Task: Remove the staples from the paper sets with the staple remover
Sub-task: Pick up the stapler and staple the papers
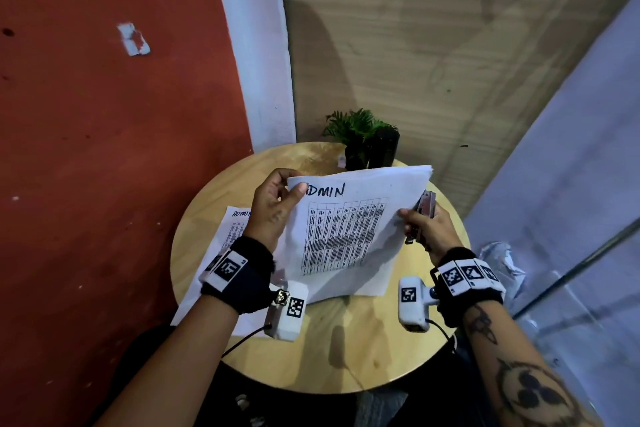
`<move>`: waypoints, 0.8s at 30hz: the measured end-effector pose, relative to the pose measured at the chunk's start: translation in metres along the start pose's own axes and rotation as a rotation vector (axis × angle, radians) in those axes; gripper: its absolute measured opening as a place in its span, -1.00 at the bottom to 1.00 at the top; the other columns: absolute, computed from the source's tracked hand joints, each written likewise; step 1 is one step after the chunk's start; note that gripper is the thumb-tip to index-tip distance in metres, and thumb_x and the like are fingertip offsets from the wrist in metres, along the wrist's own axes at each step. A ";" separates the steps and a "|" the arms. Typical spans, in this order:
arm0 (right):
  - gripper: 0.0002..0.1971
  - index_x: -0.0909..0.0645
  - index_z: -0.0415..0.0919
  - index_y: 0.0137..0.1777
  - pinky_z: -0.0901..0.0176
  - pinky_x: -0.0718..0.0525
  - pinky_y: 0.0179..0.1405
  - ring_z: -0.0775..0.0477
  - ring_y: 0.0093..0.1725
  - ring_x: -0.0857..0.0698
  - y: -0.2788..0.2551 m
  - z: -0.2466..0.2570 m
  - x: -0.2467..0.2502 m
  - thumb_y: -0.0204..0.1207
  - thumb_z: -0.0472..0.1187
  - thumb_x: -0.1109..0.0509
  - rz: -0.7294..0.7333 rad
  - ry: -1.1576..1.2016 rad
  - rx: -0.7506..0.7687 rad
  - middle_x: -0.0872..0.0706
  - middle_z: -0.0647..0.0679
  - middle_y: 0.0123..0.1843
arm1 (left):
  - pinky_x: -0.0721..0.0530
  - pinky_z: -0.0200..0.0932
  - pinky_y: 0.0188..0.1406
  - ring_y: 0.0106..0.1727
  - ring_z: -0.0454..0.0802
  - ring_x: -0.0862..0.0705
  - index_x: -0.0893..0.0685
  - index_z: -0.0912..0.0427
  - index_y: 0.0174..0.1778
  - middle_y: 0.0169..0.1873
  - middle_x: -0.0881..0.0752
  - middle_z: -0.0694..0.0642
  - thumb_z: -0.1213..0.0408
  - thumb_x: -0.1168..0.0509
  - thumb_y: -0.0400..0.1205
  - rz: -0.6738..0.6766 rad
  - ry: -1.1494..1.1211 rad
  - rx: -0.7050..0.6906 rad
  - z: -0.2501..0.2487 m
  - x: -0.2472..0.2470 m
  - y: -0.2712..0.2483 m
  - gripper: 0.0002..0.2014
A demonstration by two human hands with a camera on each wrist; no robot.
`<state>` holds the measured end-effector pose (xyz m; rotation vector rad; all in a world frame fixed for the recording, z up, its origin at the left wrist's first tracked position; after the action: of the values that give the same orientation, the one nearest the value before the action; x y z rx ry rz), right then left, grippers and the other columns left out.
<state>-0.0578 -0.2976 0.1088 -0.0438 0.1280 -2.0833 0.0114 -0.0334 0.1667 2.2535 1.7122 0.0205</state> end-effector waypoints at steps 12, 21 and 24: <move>-0.73 -0.46 -0.15 -0.28 0.48 -0.33 -0.76 0.27 -0.68 -0.49 -0.019 -0.006 0.001 0.49 -0.52 -0.33 -0.079 0.051 0.051 -0.56 0.03 -0.55 | -0.56 -0.08 0.13 0.00 -0.09 -0.64 -0.58 0.21 0.17 -0.07 -0.69 0.01 0.31 -0.25 0.67 0.019 0.155 0.345 0.085 0.009 -0.047 -0.83; -0.75 -0.40 -0.19 -0.30 0.33 -0.36 -0.75 0.08 -0.69 -0.46 -0.023 -0.077 0.015 0.53 -0.43 -0.35 -0.078 -0.164 -0.194 -0.47 -0.16 -0.47 | -0.58 -0.15 0.19 0.24 0.09 -0.59 -0.50 0.28 0.24 0.14 -0.65 0.20 0.36 -0.14 0.72 -0.066 0.188 0.288 0.092 0.002 -0.034 -0.80; -0.71 -0.38 -0.14 -0.34 0.24 -0.38 -0.58 -0.05 -0.49 -0.40 -0.028 -0.078 0.004 0.49 -0.45 -0.35 -0.081 -0.251 -0.125 -0.43 -0.12 -0.46 | -0.57 -0.24 0.16 0.28 0.02 -0.57 -0.47 0.28 0.39 0.26 -0.63 0.14 0.29 -0.18 0.72 -0.087 0.165 0.269 0.077 0.019 -0.020 -0.67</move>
<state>-0.0906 -0.2816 0.0339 -0.3899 0.1042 -2.1285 0.0133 -0.0285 0.0847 2.4223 2.0038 -0.0474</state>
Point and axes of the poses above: each hand's wrist, its own y-axis towards the middle knuckle, its own x-axis out of the back of the hand, z = x × y, the point moved 6 cm from there along y, towards the middle knuckle
